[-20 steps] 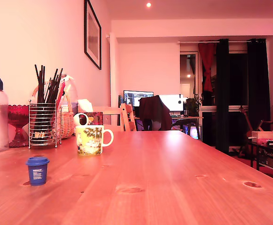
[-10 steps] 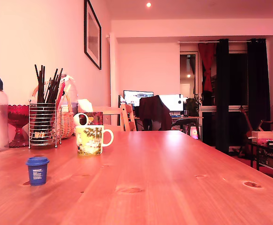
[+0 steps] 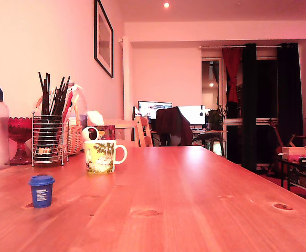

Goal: Pick the coffee capsule and then drop it inside the coffee cup in front of you

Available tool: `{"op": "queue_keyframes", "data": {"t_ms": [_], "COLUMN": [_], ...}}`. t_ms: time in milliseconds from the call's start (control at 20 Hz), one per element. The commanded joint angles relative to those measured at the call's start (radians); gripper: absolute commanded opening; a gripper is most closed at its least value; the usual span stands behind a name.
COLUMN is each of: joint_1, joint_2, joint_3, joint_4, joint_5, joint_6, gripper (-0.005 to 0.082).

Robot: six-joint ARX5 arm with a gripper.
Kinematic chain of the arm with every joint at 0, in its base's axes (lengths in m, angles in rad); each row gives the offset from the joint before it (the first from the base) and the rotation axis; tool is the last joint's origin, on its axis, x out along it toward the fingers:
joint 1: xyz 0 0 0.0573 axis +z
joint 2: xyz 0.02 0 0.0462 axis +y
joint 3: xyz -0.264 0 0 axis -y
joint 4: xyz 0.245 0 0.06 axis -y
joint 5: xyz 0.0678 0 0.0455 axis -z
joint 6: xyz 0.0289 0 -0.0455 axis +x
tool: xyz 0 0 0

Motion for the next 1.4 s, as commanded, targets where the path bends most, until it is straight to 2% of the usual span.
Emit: {"op": "queue_keyframes", "data": {"t_ms": [0,200,250,500,550,600,700,750,1100,1350], "joint_1": [-0.031,-0.127,-0.152,-0.221,-0.220,-0.220,-0.220,-0.220,-0.220,-0.225], "joint_2": [0.021,0.141,0.179,0.330,0.351,0.370,0.404,0.420,0.597,0.789], "joint_3": [0.011,0.011,0.011,0.011,0.011,0.011,0.011,0.011,0.003,0.003], "joint_4": [-0.005,0.007,0.025,0.124,0.138,0.161,0.204,0.219,0.390,0.569], "joint_5": [0.006,-0.019,-0.024,-0.035,-0.036,-0.043,-0.064,-0.077,-0.089,-0.060], "joint_6": [-0.029,-0.029,0.016,0.019,0.019,0.019,0.019,0.019,0.021,0.025], "gripper": [0.0019,0.0019,0.0019,0.0042,0.0105,0.0230,0.0545,0.0623,0.0640,0.0640]}}
